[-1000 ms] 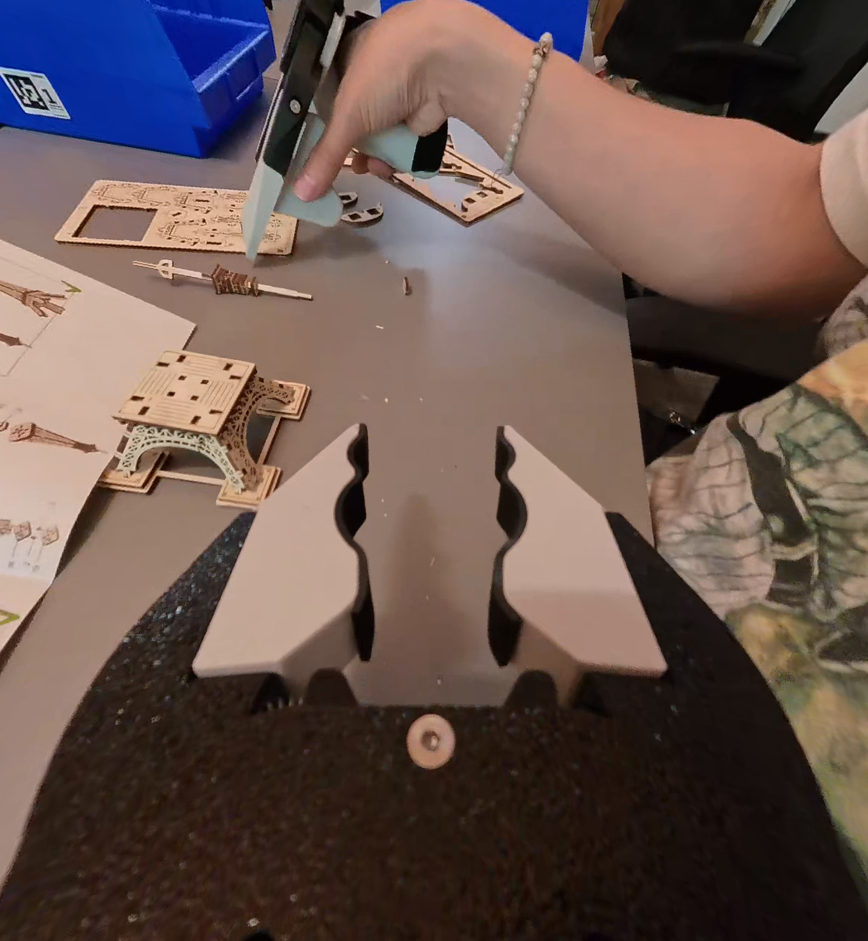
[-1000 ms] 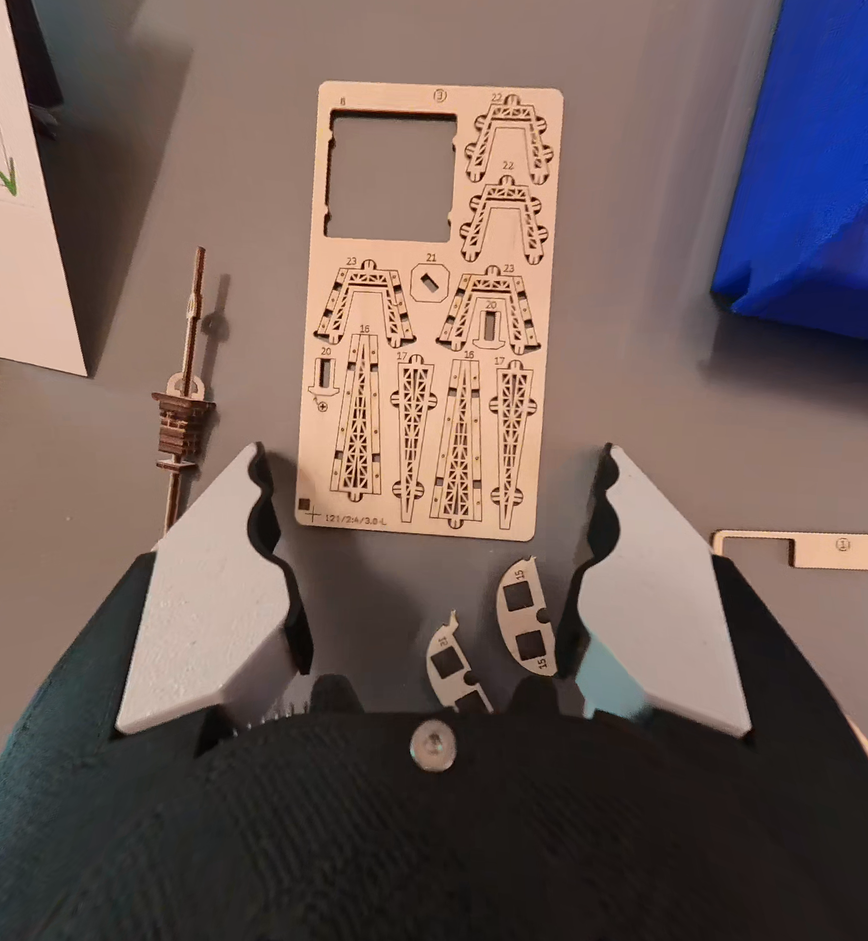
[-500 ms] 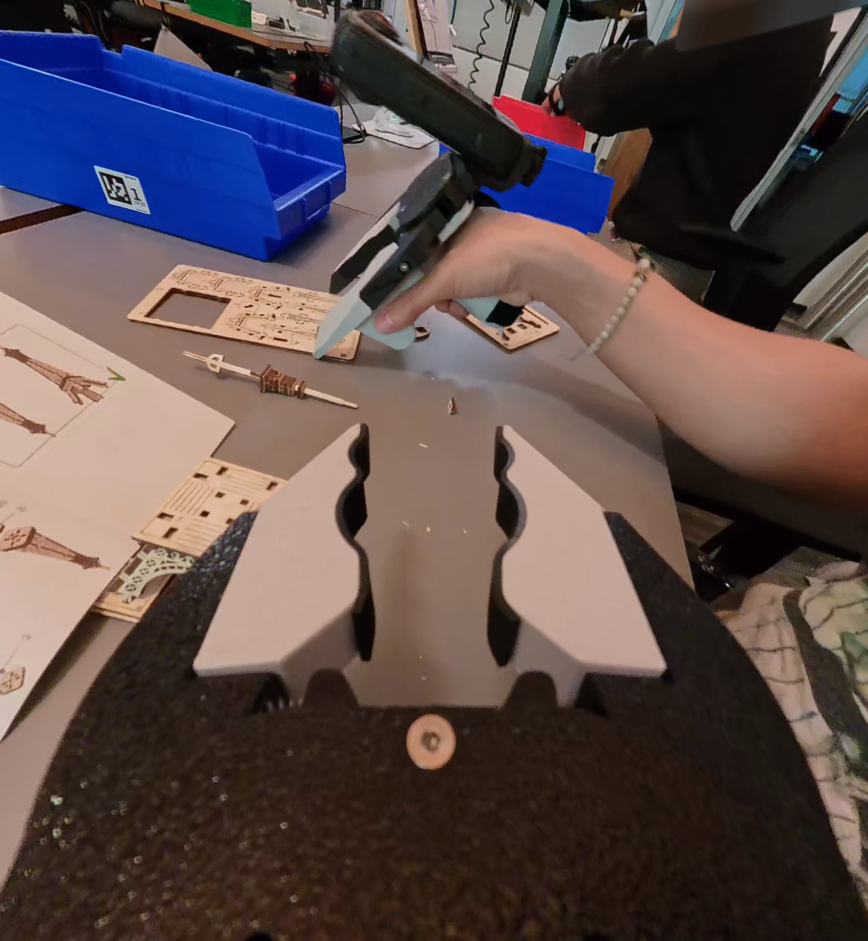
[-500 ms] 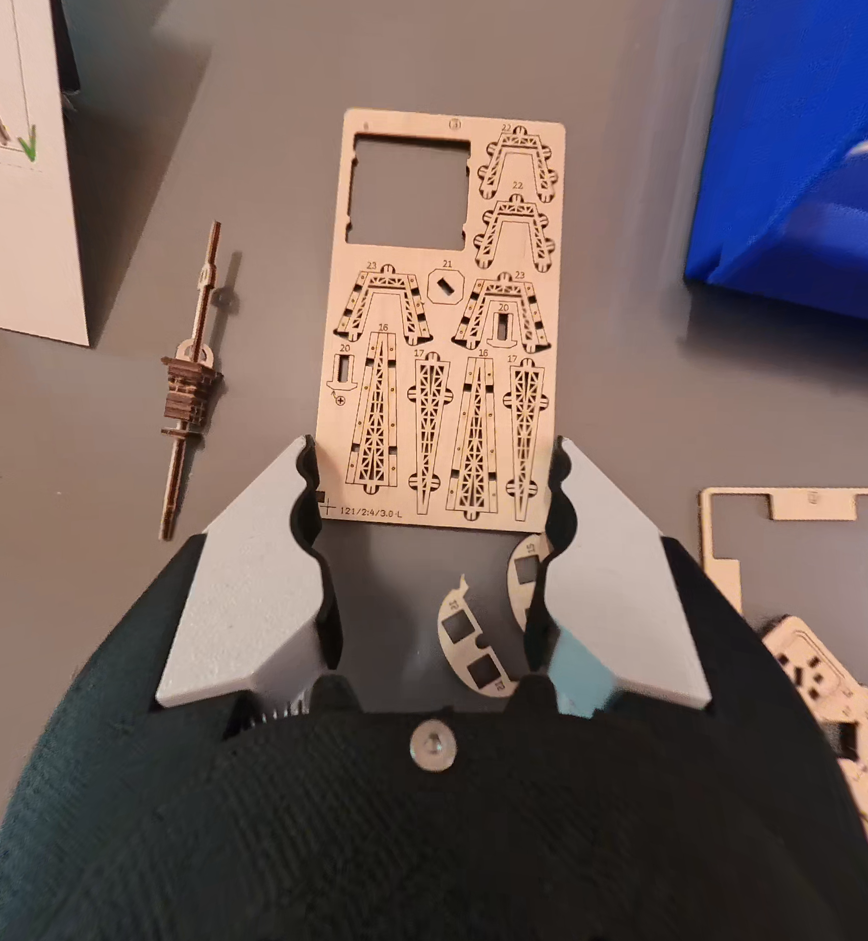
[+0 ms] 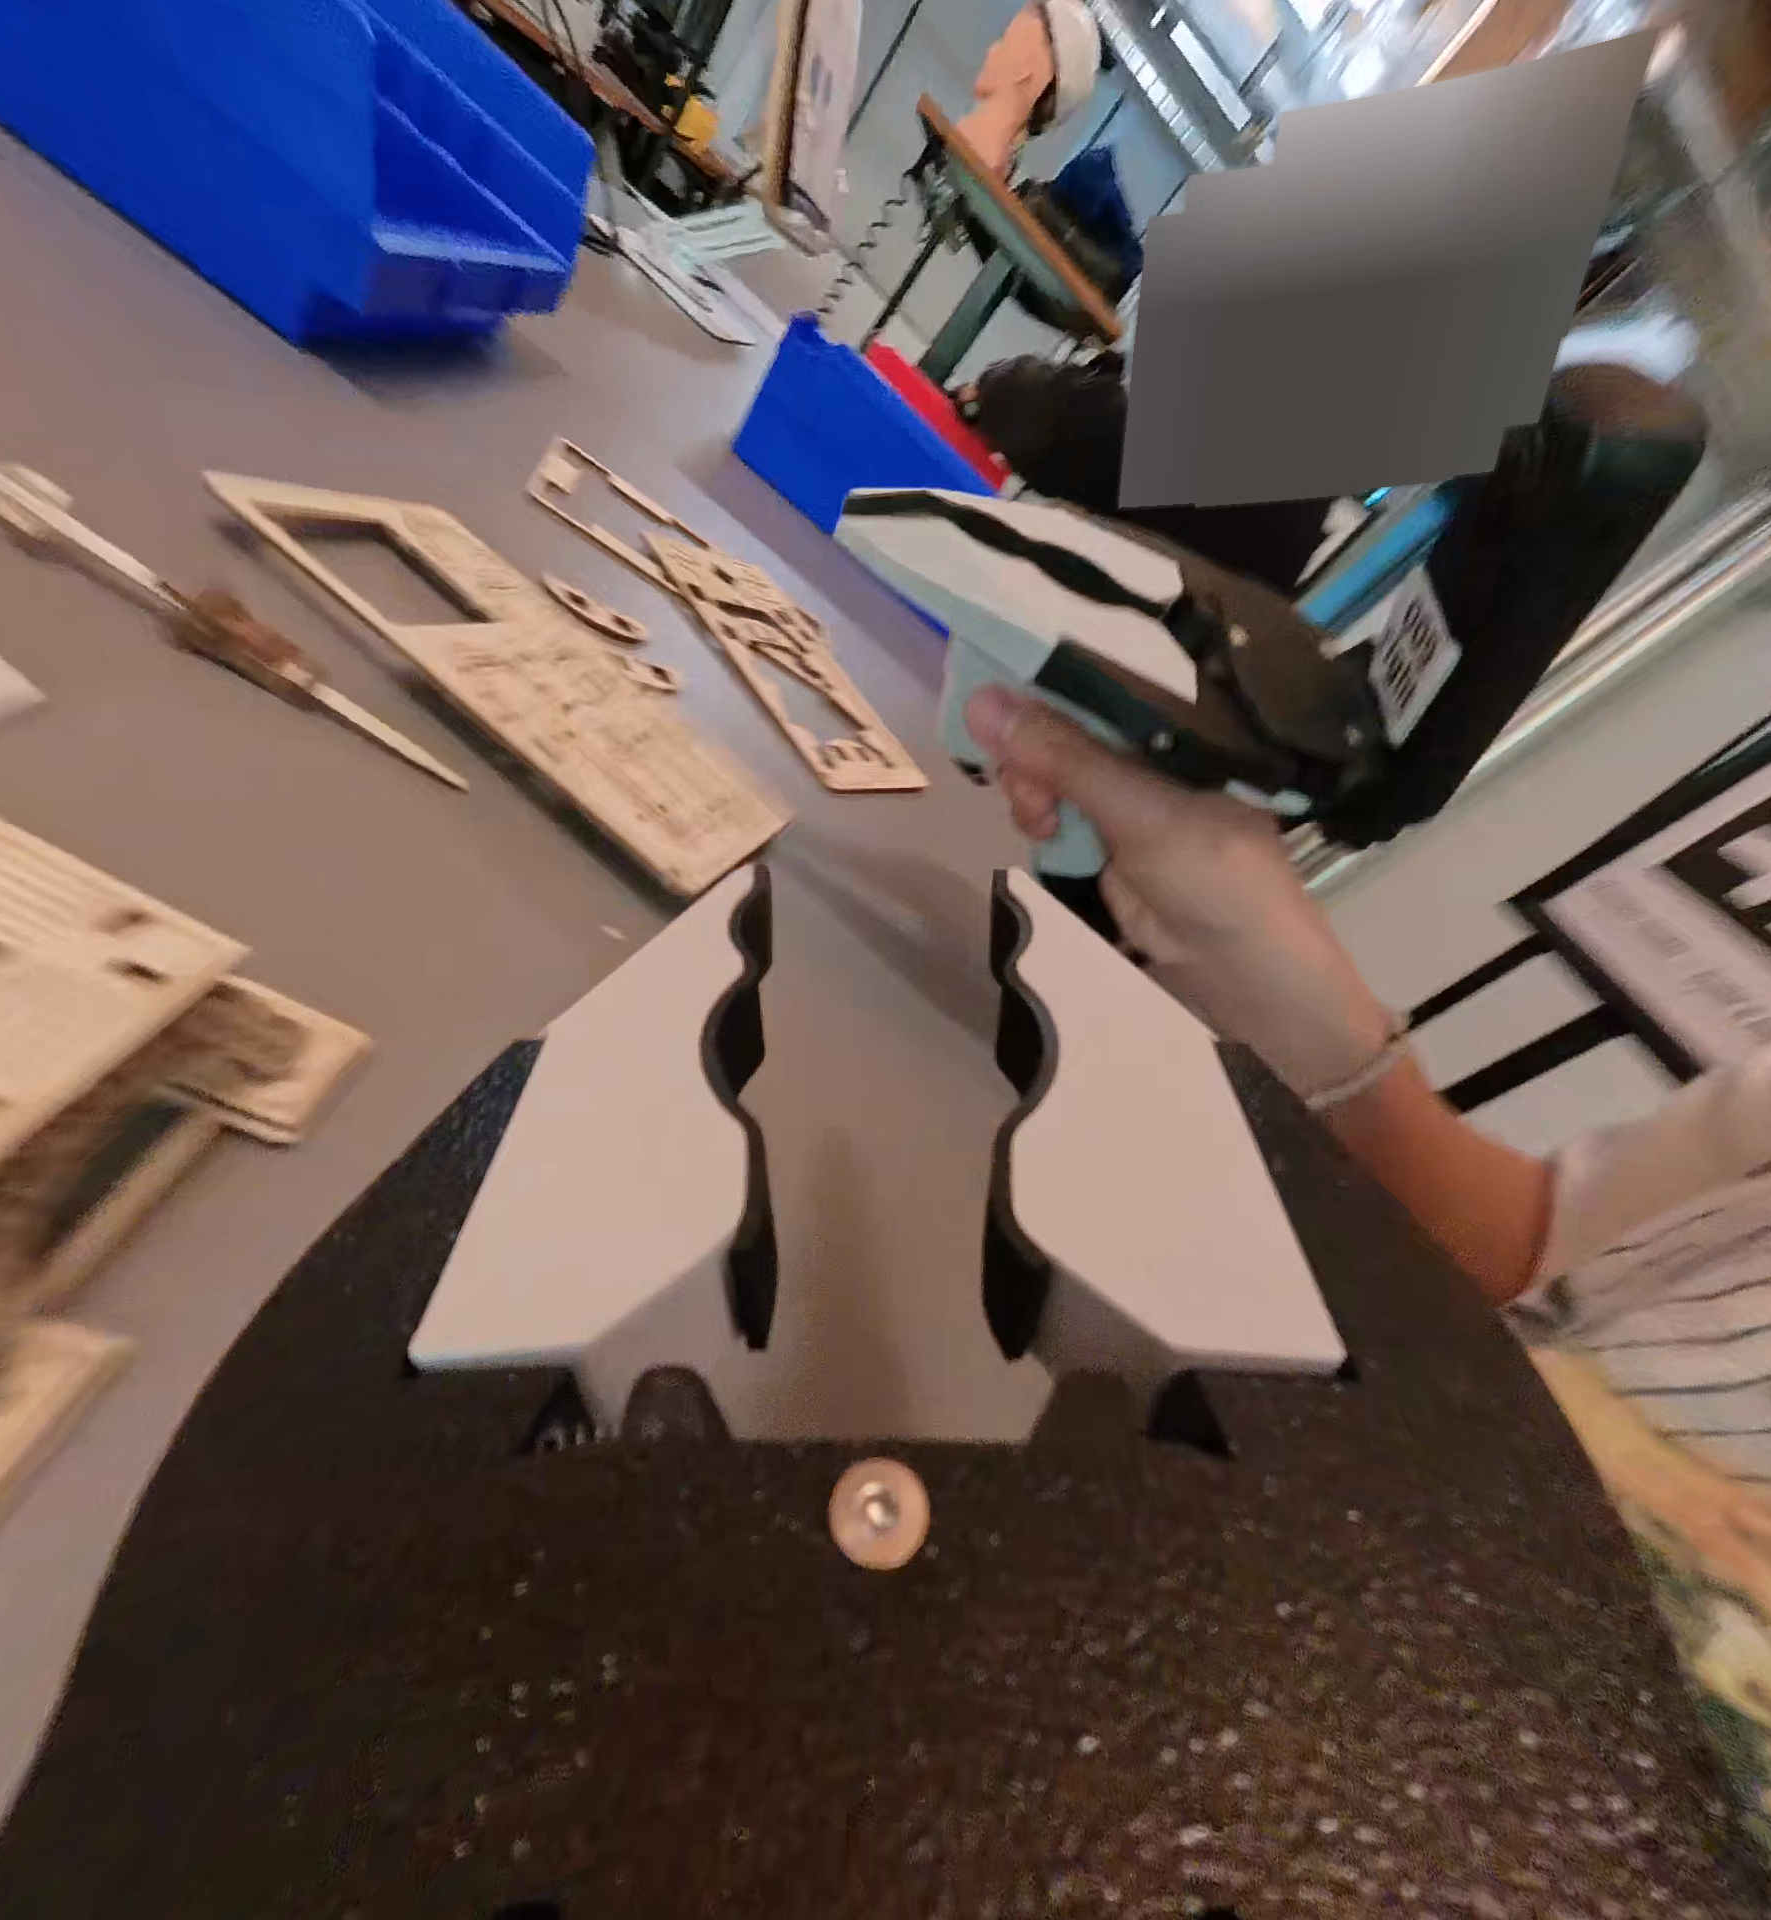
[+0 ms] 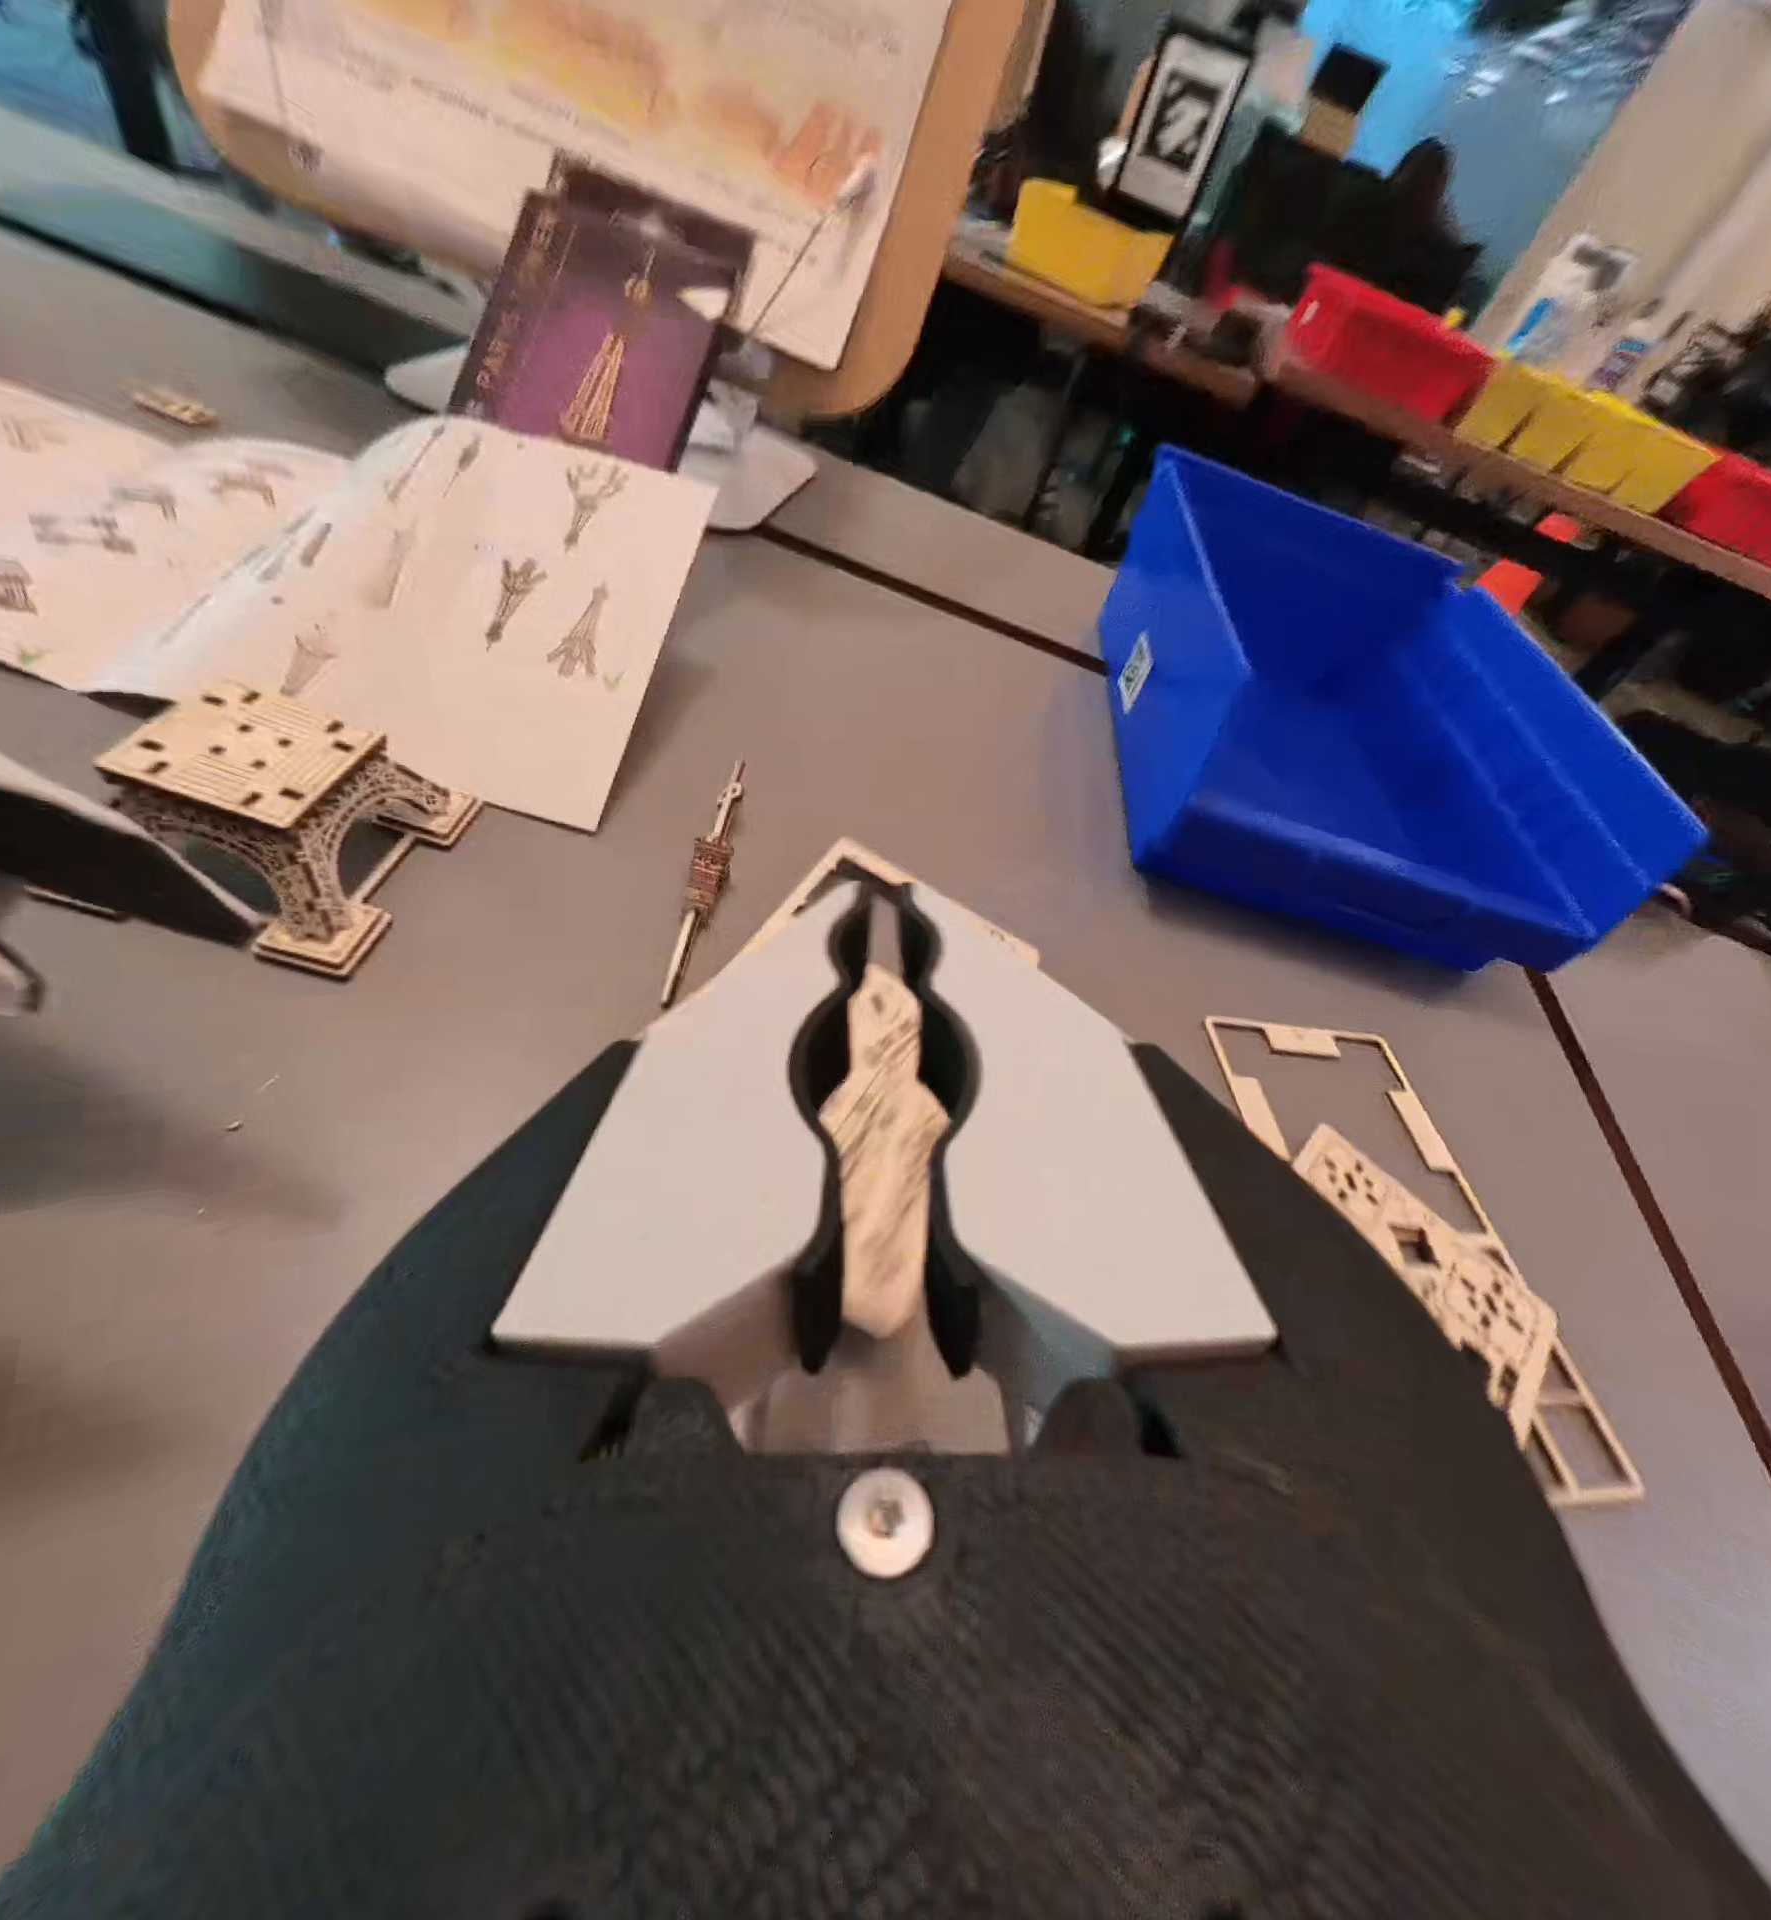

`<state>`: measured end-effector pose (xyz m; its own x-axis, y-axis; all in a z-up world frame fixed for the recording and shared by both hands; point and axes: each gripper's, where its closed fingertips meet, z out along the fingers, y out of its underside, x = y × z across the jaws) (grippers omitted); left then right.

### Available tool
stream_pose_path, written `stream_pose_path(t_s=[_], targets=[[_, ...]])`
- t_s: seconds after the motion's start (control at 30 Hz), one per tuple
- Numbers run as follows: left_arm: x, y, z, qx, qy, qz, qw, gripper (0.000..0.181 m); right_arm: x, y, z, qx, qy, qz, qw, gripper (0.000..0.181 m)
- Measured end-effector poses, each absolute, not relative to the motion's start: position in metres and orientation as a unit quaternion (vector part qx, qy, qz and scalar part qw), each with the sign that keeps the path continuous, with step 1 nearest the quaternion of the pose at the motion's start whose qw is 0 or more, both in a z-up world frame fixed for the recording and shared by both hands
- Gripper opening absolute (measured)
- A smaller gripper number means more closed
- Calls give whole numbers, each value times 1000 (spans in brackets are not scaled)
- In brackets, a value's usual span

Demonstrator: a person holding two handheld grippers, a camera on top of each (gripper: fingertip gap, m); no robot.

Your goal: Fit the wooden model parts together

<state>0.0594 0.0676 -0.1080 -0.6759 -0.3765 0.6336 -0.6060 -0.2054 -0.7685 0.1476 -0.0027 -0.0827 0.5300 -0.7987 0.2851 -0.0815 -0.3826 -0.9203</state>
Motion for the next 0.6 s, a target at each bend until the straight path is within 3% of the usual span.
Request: stream_pose_path(t_s=[0.1,0.13,0.23,0.33,0.4,0.6], targets=[[46,47,-118,402,-609,663,166,31,132,-28,-122,-786,338,-353,379,58],[43,45,-123,399,-618,658,160,30,128,-32,-131,-792,352,-328,375,61],[47,44,-129,396,-651,641,97,30,128,-33,-137,-776,395,-254,421,58],[58,45,-138,392,-701,595,23,31,130,-39,-165,-808,419,-191,367,69],[70,50,-148,407,-729,549,-25,42,132,-37,-174,-808,431,-153,371,67],[83,31,-174,480,-721,494,72,44,147,-42,-176,-765,476,-92,423,61]])
